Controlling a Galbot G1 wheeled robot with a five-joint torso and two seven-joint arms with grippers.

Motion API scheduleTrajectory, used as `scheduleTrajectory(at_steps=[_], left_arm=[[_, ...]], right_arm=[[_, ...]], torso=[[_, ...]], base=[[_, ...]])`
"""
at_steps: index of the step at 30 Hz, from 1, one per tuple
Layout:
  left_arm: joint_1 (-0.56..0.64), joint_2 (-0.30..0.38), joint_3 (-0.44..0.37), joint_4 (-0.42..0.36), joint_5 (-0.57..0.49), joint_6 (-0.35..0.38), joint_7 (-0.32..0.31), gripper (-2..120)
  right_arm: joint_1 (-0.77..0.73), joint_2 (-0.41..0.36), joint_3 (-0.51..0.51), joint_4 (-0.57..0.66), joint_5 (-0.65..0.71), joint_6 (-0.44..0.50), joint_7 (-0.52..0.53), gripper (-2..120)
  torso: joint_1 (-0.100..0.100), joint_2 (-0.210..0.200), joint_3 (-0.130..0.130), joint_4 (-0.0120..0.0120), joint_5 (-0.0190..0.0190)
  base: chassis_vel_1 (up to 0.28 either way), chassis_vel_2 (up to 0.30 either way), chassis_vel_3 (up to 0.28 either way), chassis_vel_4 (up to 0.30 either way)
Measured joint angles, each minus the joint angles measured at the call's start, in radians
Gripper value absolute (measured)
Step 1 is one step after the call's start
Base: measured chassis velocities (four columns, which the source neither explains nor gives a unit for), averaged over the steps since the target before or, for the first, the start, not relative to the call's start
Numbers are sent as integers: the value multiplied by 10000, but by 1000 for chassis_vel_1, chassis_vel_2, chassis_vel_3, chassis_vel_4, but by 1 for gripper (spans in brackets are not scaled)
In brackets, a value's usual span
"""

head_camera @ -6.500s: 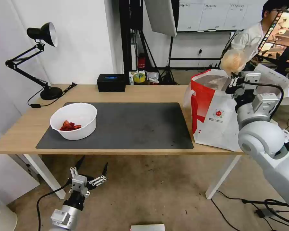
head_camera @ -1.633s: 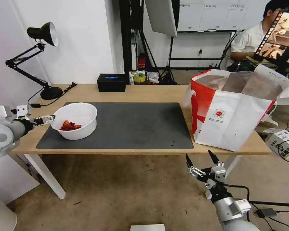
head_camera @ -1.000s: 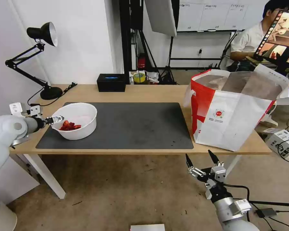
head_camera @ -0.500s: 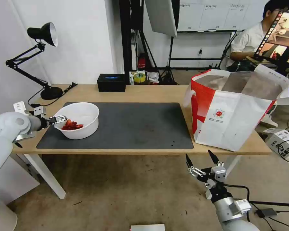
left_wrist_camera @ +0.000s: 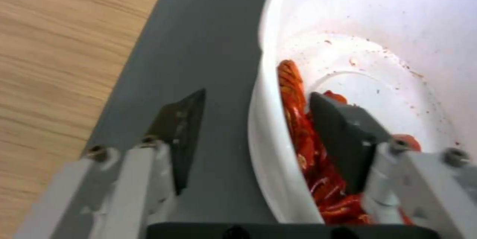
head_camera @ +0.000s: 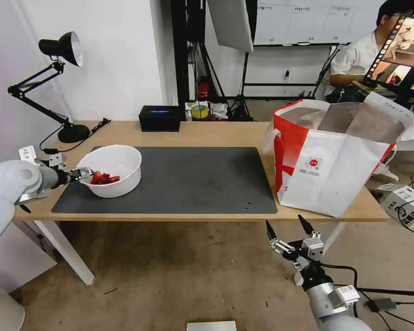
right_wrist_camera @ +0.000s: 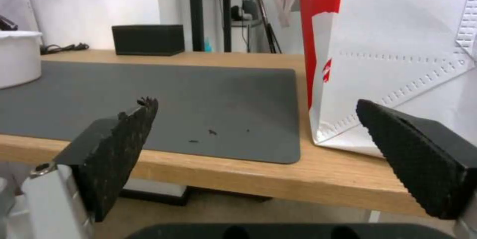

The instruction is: Pick up the trash from the table and place it into the takeout bag.

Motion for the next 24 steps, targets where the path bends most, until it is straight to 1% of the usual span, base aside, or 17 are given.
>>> scheduleTrajectory(at_steps=[2,3,6,7,9,10,11,13,16,18,23,24], left_arm=[[2,-12,3,-54,-37,-3,-10,43],[2,-12,3,-54,-37,-3,-10,43],[72,-40,-13,-142,-84,-10,-49,28],[72,-40,-13,-142,-84,-10,-49,28],[141,-53,-73,-210,-147,-12,-56,19],[141,-53,-73,-210,-147,-12,-56,19],[157,-58,-96,-230,-166,-12,-56,15],[226,-84,-188,-333,-217,-12,-60,3],[261,-127,-254,-451,-267,-13,-190,0],[264,-166,-323,-579,-378,-14,-331,0],[253,-176,-436,-860,-494,-14,-405,0],[242,-184,-521,-1029,-549,-14,-406,0]], right_arm=[[0,1,0,1,0,0,0,100],[0,1,0,1,0,0,0,100],[0,0,0,0,0,0,0,100],[0,0,0,0,0,0,0,100],[0,1,0,0,0,0,0,100],[0,1,0,0,0,0,0,100],[0,0,0,0,0,0,0,100],[0,1,0,0,0,0,0,100],[0,0,0,0,0,0,0,100],[0,1,0,0,0,0,0,100],[0,1,0,0,0,0,0,100],[0,1,0,0,0,0,0,100]], torso=[[0,0,0,0,1],[0,0,0,0,1],[1,0,0,0,1],[1,0,0,0,1],[0,0,0,0,1],[0,0,0,0,1],[0,0,0,0,1],[0,0,0,0,2],[0,0,0,0,2],[1,0,0,0,1],[1,0,0,0,1],[1,-1,0,0,1]], base=[[0,0,0,0],[0,0,0,0],[0,0,0,0],[0,0,0,0],[0,0,0,0],[0,0,0,0],[0,0,0,0],[0,0,0,0],[0,0,0,0],[0,0,0,0],[0,0,0,0],[0,0,0,0]])
